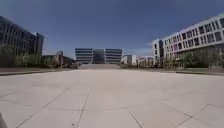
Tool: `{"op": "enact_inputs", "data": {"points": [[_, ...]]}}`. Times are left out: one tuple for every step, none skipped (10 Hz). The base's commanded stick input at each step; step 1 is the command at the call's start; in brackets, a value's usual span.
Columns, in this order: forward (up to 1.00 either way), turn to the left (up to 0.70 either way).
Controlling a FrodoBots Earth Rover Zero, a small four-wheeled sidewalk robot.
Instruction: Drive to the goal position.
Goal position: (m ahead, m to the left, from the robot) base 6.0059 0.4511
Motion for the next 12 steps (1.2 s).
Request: {"op": "enact_inputs", "data": {"points": [[0.09,-0.05],[0.09,-0.05],[0.09,-0.05],[0.09,-0.05],[0.09,-0.05],[0.09,-0.05],[0.09,-0.05],[0.09,-0.05],[0.09,-0.05],[0.09,-0.05],[0.09,-0.05],[0.09,-0.05]]}}
